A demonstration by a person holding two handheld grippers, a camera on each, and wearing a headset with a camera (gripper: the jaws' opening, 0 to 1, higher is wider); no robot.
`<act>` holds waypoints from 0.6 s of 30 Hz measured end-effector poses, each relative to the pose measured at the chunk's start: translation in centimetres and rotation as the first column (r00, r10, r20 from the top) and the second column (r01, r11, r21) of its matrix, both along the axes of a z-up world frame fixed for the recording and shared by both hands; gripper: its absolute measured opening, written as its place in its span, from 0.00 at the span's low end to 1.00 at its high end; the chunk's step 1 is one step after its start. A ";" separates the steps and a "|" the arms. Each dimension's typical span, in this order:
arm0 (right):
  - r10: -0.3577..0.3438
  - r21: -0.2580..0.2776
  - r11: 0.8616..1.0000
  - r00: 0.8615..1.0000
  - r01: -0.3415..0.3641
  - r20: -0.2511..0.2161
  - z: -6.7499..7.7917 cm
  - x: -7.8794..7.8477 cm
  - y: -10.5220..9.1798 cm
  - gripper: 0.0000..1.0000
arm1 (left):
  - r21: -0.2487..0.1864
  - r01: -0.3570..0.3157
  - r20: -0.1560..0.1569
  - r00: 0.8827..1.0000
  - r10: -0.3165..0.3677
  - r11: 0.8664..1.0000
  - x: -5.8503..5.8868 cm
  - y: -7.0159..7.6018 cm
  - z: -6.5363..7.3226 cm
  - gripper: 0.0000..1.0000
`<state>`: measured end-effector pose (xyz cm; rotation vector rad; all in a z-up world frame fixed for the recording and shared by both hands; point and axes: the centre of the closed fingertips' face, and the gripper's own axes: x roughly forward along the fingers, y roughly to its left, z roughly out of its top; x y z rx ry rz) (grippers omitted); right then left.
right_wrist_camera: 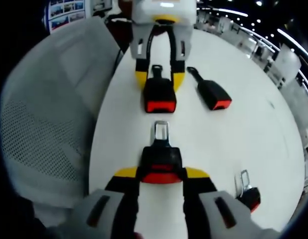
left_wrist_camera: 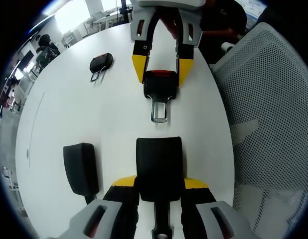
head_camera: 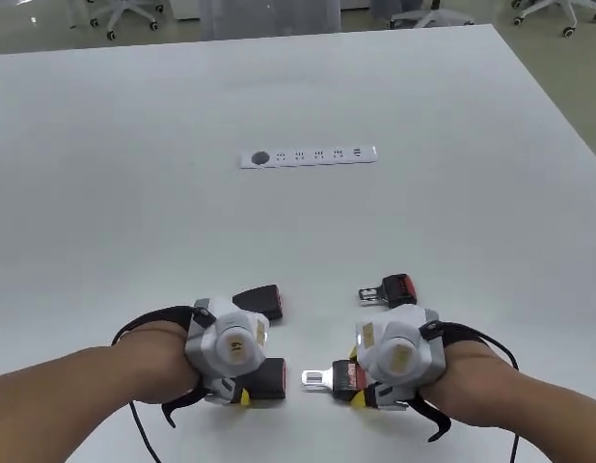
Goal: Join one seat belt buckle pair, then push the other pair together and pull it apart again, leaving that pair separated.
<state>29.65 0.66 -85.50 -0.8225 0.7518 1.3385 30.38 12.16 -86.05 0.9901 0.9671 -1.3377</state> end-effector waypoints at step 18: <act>-0.003 0.004 1.000 1.000 0.003 0.014 0.0 0.3 1.7 0.33 | 0.023 0.005 0.002 1.000 -0.005 1.000 0.0 0.1 0.0 0.33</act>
